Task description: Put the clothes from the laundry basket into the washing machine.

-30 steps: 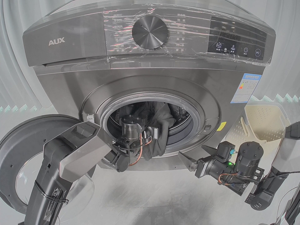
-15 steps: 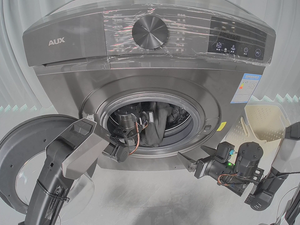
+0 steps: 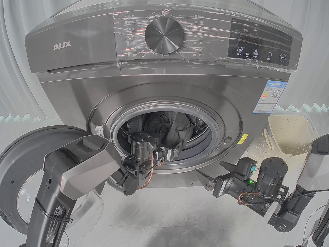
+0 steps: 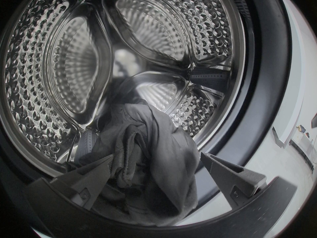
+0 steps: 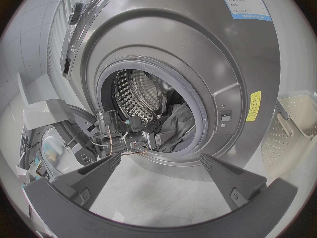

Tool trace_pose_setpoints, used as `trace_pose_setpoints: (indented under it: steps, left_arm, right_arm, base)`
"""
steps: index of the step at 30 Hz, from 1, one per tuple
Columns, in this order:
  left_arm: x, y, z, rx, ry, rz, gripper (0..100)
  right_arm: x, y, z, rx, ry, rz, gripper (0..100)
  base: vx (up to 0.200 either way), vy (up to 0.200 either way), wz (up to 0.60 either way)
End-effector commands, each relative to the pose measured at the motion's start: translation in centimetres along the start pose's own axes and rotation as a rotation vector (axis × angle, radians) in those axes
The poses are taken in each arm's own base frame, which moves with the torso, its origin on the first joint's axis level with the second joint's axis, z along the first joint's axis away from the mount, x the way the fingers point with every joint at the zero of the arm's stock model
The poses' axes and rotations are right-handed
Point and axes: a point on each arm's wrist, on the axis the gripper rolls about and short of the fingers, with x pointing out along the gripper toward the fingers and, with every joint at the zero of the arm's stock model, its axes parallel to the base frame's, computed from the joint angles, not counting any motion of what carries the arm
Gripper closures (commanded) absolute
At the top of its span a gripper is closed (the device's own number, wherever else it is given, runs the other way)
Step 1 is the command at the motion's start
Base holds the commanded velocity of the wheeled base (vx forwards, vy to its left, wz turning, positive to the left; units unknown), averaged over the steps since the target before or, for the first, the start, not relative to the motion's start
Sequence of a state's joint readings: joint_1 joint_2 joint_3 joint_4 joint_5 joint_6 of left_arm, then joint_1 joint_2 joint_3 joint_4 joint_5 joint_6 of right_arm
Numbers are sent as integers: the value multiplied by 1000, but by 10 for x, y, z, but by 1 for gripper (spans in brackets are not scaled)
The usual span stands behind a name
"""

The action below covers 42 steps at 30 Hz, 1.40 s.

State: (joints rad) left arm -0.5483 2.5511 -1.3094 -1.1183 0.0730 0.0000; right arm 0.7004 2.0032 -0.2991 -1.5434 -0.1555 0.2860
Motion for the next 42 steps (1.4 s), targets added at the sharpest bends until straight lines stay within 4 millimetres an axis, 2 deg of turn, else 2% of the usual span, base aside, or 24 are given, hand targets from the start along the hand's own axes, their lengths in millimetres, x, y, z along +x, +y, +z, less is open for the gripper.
trace_pose_setpoints:
  steps: [1, 8, 9, 15, 19, 25, 31, 42]
  left_arm:
    - [-2, 0, -8, 5, 24, -3, 0]
    - [5, 3, -16, 4, 25, 6, 0]
    - [5, 3, -17, 7, 27, 6, 100]
    - [12, 3, -28, 16, 25, 9, 100]
    - [20, 2, -24, 13, -14, 17, 100]
    - [44, 21, 20, -9, -195, 124, 100]
    - [53, 42, 44, -23, -303, 193, 100]
    - [60, 44, 40, -26, -325, 202, 100]
  right_arm:
    - [-1, 6, -4, -6, 13, 19, 0]
    - [0, 7, -4, -4, 11, 23, 0]
    - [0, 7, -3, -4, 8, 24, 0]
    - [0, 7, -3, -3, 7, 24, 0]
    - [0, 6, -2, -3, 6, 22, 0]
    - [-1, 7, -1, -2, 1, 25, 0]
    - [0, 7, -1, -2, 1, 25, 0]
    - [0, 7, -2, -3, 4, 25, 0]
  base:
    - [0, 0, 0]
    - [0, 0, 0]
    - [0, 0, 0]
    - [0, 0, 0]
    - [0, 0, 0]
    - [0, 0, 0]
    - [0, 0, 0]
    - [0, 0, 0]
